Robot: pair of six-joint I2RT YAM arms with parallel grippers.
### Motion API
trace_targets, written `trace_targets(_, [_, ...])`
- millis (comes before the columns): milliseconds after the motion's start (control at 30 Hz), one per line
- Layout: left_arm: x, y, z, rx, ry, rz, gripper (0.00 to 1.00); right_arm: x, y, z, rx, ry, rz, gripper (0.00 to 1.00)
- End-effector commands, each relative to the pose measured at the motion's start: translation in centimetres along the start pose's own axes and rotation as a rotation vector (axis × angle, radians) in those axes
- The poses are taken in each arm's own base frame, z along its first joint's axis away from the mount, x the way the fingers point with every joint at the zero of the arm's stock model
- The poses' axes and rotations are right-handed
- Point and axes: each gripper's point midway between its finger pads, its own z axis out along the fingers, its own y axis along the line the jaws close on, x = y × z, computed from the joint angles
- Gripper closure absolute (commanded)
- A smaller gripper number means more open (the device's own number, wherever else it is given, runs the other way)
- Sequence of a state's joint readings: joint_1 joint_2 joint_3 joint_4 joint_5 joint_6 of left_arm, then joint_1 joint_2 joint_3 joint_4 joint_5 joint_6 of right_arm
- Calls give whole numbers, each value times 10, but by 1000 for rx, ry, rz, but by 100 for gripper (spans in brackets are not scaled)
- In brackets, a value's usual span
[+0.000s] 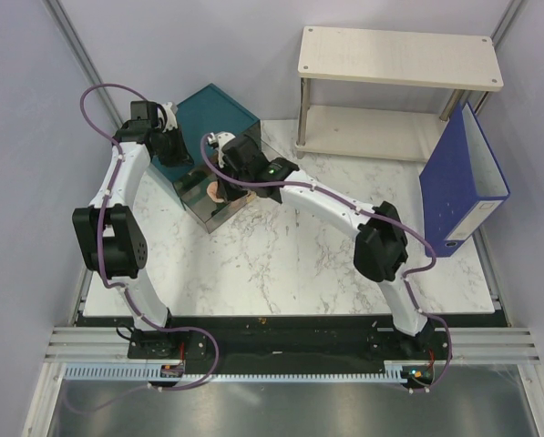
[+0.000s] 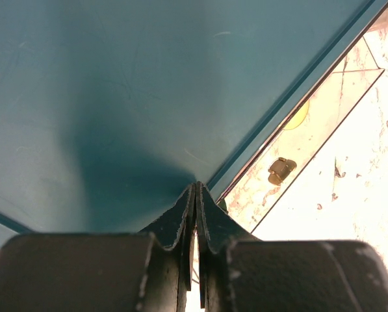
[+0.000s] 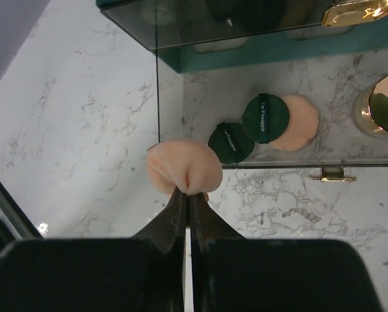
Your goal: Organize the makeup
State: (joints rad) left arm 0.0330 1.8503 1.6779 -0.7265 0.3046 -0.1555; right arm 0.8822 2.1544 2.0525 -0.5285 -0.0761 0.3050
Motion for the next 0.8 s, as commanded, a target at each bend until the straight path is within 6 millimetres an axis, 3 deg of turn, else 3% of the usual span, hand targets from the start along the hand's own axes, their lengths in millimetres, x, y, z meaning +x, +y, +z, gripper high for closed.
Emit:
trace_targets(0, [121, 25, -3, -112, 456, -80, 90, -17, -6, 25, 16, -71, 15, 97])
trace_targets(300, [122, 25, -4, -114, 457, -80, 90, -20, -20, 56, 34, -93, 109, 90])
trace_targets(533, [123, 25, -3, -111, 460, -82, 90, -21, -27, 59, 57, -119, 138, 47])
trace_targets(633, [122, 25, -3, -110, 460, -82, 90, -24, -31, 56, 77, -130, 138, 37])
trace_targets(767, [122, 25, -3, -108, 457, -82, 90, -27, -36, 50, 96, -138, 143, 33])
